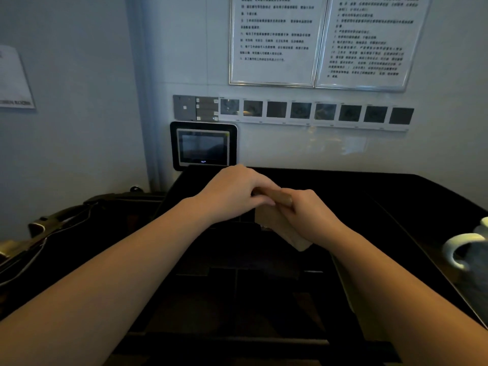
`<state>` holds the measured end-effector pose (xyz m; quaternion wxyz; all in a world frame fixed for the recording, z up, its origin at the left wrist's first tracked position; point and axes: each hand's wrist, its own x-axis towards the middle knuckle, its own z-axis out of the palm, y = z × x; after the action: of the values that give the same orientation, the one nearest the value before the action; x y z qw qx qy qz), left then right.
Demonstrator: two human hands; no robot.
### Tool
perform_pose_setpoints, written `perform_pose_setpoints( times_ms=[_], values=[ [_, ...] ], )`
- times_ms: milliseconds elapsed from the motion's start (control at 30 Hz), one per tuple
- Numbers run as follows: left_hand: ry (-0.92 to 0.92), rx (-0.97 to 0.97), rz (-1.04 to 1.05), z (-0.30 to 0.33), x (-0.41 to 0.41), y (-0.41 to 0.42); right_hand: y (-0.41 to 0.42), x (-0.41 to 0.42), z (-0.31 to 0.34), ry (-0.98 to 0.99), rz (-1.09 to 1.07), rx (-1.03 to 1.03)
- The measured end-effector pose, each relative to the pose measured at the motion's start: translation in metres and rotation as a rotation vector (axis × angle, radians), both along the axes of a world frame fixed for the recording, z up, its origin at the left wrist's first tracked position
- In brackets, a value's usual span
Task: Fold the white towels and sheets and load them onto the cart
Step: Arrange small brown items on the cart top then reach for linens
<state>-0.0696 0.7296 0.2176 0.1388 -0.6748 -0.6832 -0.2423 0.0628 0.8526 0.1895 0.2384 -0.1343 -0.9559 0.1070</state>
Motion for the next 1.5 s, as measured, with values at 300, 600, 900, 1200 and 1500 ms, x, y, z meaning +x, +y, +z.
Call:
perform_pose_setpoints(
  times_ms=[300, 600, 900, 1200, 1500],
  values=[
    [-0.197, -0.016, -0.056, -0.017, 0.013, -0.045, -0.046, 0.029, -0.016, 0.183, 0.055, -0.120],
    [-0.434, 0.036, -0.211, -0.035, 0.034, -0.077, -0.081, 0.058, -0.032, 0.248, 0.065, -0.220],
    [-0.526, 0.214, -0.154, -0.050, 0.036, -0.075, -0.068, 0.087, -0.032, 0.212, -0.057, -0.132],
    [0.038, 0.114, 0.015, -0.054, 0.056, -0.069, -0.070, 0.099, -0.028, 0.084, -0.078, 0.266],
    [0.053, 0.172, 0.134, -0.100, 0.076, -0.074, -0.062, 0.121, -0.062, 0.183, -0.062, 0.381]
  ],
)
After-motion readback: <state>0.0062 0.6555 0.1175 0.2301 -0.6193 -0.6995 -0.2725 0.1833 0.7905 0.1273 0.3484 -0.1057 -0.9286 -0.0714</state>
